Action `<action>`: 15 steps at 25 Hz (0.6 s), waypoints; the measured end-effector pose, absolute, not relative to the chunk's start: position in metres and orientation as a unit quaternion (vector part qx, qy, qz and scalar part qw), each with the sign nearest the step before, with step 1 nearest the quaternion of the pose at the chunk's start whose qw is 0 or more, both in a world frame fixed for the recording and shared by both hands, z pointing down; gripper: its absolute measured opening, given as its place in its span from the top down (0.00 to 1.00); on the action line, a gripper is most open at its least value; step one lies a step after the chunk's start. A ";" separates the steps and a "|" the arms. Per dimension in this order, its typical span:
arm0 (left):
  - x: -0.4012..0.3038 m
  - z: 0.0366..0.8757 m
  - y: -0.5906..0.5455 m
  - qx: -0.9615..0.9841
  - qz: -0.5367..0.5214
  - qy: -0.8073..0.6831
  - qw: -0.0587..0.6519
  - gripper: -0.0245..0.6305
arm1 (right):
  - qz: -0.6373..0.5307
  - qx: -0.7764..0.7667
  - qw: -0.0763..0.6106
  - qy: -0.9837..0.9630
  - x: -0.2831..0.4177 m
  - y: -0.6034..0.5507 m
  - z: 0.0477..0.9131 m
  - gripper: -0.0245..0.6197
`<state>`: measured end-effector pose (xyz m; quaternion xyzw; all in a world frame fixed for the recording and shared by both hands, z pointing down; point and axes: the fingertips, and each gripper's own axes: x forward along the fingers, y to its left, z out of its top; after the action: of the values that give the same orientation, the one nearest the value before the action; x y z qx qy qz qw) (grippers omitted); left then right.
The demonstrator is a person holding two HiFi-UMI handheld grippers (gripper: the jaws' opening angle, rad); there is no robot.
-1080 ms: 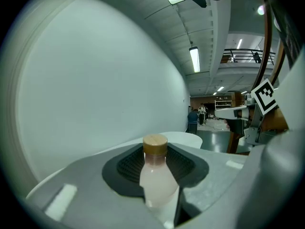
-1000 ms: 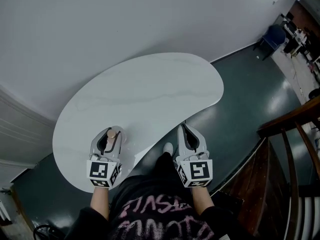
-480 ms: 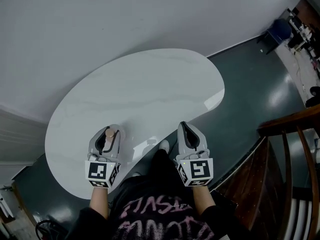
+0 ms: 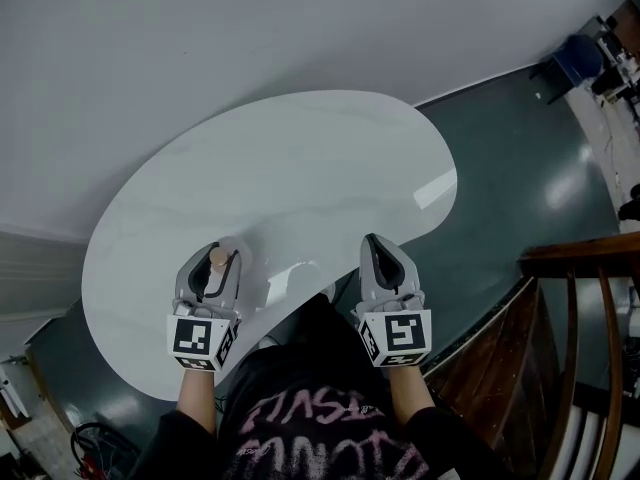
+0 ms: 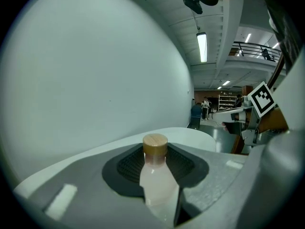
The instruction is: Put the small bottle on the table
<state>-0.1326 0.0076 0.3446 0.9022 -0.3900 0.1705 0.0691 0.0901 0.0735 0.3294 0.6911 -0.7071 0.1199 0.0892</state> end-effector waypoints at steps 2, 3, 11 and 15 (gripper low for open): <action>-0.127 0.346 0.001 0.899 0.174 -0.396 0.071 0.74 | 0.123 0.684 0.090 -0.713 0.095 0.064 0.332 0.94; -0.125 0.346 -0.002 0.897 0.176 -0.399 0.074 0.74 | 0.124 0.681 0.091 -0.716 0.098 0.060 0.333 0.94; -0.107 0.341 -0.020 0.883 0.177 -0.427 0.078 0.74 | 0.124 0.658 0.092 -0.737 0.119 0.031 0.331 0.94; -0.098 0.339 -0.027 0.880 0.176 -0.434 0.080 0.74 | 0.126 0.654 0.092 -0.740 0.131 0.021 0.329 0.95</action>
<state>-0.0979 -0.0271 0.3386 0.8798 -0.4342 0.1760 0.0801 0.1306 0.0206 0.3288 0.6539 -0.7404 0.1258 0.0921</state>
